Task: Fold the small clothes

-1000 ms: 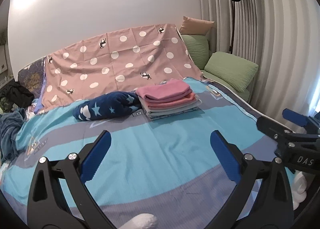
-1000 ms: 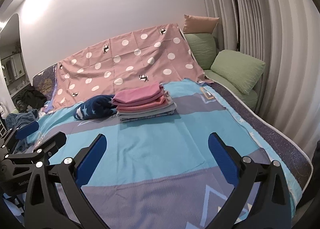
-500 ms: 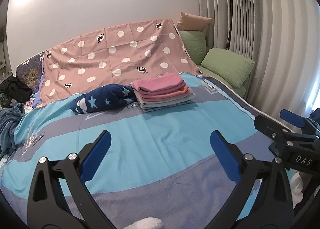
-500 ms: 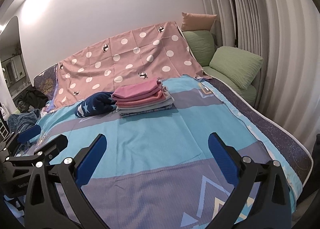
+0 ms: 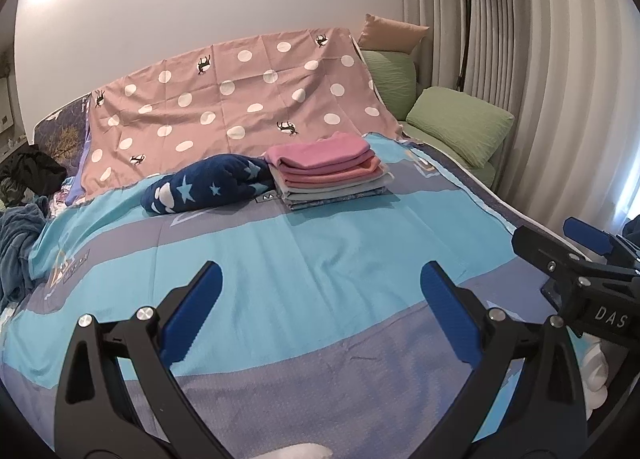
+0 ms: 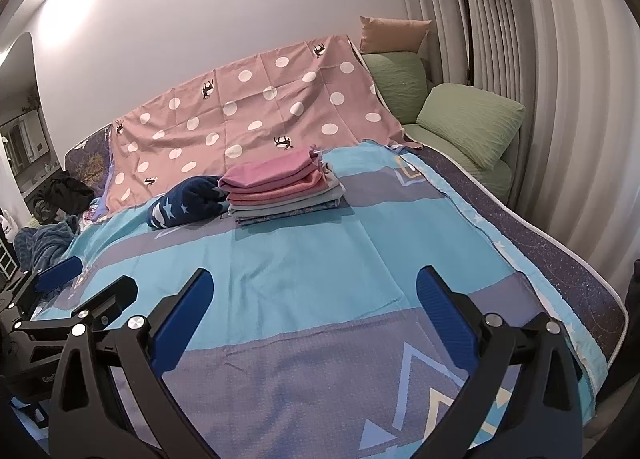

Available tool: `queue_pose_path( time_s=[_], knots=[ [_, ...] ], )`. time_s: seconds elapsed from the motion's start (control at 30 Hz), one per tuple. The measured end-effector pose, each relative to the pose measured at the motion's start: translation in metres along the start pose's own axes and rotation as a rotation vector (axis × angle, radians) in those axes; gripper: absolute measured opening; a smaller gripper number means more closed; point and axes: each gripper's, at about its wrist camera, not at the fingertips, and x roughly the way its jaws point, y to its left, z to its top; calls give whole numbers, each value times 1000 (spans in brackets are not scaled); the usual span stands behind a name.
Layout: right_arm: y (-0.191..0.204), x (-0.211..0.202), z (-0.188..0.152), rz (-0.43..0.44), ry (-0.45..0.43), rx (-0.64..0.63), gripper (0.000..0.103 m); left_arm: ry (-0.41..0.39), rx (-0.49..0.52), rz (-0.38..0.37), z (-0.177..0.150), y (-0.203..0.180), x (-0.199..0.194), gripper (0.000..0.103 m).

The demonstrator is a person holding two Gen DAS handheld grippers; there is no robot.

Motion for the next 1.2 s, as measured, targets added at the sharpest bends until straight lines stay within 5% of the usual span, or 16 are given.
queue_pose_path(
  time_s=[1.2],
  knots=[
    [6, 2, -5, -9, 0, -22, 102, 13, -31, 3, -6, 9, 5, 101]
  ],
)
